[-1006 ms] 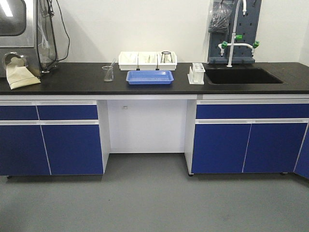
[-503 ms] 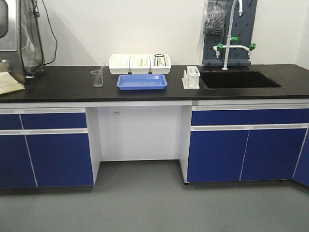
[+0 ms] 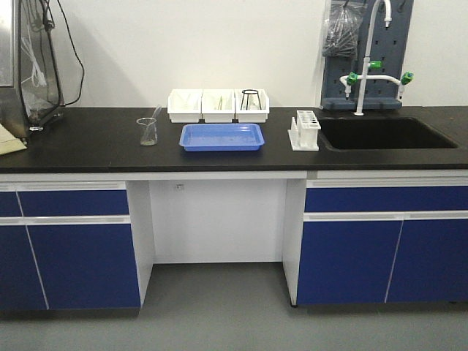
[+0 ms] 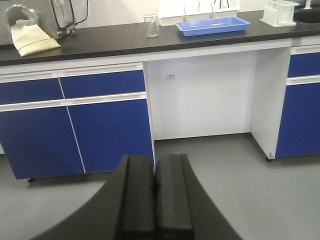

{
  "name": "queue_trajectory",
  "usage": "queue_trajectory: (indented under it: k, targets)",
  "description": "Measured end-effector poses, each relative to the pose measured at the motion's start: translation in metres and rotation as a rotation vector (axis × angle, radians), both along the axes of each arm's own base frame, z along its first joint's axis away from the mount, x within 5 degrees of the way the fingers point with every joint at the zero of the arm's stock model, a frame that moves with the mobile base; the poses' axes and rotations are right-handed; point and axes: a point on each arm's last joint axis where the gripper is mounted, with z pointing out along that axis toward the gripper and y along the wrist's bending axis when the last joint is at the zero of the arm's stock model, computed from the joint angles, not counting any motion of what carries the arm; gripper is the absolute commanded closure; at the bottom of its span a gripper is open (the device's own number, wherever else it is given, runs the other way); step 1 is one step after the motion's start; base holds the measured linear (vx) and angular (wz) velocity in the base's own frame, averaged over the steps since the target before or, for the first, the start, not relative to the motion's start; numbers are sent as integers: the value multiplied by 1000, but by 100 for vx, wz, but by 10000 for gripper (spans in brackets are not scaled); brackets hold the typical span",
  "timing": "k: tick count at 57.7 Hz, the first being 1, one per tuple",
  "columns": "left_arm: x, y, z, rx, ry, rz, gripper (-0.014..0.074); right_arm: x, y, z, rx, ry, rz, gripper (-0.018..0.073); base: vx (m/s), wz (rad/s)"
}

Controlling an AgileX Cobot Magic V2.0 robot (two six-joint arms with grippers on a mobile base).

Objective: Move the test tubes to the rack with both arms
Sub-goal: 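Drive the base forward up to the bench with the beaker and rack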

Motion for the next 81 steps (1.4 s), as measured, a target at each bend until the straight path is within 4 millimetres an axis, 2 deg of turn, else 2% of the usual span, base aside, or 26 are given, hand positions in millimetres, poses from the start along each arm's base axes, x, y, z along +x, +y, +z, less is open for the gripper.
queue_trajectory:
  k: [81]
  targets:
    - [0, 0, 0, 0, 2, 0, 601, 0, 0, 0, 0, 0, 0, 568, 45, -2]
